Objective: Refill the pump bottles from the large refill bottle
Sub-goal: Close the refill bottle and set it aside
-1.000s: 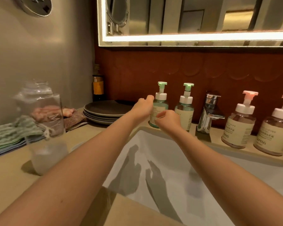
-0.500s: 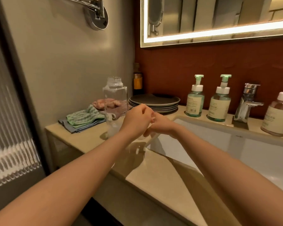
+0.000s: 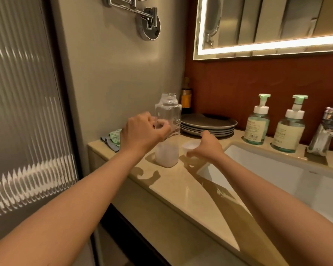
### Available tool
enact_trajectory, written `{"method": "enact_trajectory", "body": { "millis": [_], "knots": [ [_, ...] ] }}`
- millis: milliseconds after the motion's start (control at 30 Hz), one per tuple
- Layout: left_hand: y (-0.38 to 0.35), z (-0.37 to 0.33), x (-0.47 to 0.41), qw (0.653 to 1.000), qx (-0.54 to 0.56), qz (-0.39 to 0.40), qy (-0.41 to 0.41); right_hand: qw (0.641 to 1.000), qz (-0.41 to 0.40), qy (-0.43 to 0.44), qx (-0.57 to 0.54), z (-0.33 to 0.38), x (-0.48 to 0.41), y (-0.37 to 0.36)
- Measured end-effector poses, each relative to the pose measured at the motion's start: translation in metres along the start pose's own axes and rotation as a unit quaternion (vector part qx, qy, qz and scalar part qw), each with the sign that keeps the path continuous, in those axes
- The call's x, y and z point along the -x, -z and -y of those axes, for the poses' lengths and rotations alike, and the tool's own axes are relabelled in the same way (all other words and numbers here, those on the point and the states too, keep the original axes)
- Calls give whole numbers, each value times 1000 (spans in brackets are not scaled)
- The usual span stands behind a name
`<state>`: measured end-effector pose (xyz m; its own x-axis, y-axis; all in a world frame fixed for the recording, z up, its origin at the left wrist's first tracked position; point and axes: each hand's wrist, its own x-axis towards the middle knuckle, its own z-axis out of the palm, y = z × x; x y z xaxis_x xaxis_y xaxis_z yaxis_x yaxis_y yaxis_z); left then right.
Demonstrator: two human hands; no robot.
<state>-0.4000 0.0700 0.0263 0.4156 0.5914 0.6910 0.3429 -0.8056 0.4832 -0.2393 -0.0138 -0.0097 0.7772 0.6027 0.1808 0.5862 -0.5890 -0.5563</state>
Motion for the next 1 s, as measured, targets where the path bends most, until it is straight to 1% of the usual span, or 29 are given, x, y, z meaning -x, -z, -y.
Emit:
{"method": "enact_trajectory", "body": {
  "millis": [67, 133, 200, 267, 300, 367, 433, 533, 600, 667, 733, 800, 1000],
  "knots": [
    [-10, 4, -12, 999, 23, 2, 45, 999, -35, 20, -25, 5, -2, 12],
    [-23, 4, -23, 990, 79, 43, 111, 995, -61, 50, -54, 15, -4, 28],
    [-32, 0, -29, 971, 156, 95, 156, 988, -100, 94, -72, 30, -5, 48],
    [-39, -4, -32, 950, 216, 142, 177, 980, -129, 139, -53, 46, -7, 67],
    [-41, -5, -33, 945, 223, 158, 177, 977, -137, 161, -33, 54, -9, 77],
    [-45, -5, -32, 952, 205, 160, 163, 966, -145, 213, 36, 68, -10, 93],
    [-45, -7, -31, 955, 200, 161, 149, 936, -147, 283, 148, 80, -7, 106],
    [-48, -11, -31, 955, 195, 177, 140, 861, -146, 381, 305, 94, 0, 112],
    [-50, -15, -30, 960, 179, 169, 137, 820, -132, 411, 377, 100, 4, 109],
    [-51, -17, -27, 961, 169, 160, 147, 798, -108, 419, 420, 103, 7, 105],
    [-53, -17, -28, 958, 174, 160, 165, 793, -88, 420, 432, 104, 10, 106],
    [-52, -16, -30, 946, 207, 165, 187, 800, -68, 418, 425, 107, 13, 109],
    [-47, -18, -27, 958, 190, 159, 146, 859, 2, 365, 360, 119, 13, 116]
  ]
}}
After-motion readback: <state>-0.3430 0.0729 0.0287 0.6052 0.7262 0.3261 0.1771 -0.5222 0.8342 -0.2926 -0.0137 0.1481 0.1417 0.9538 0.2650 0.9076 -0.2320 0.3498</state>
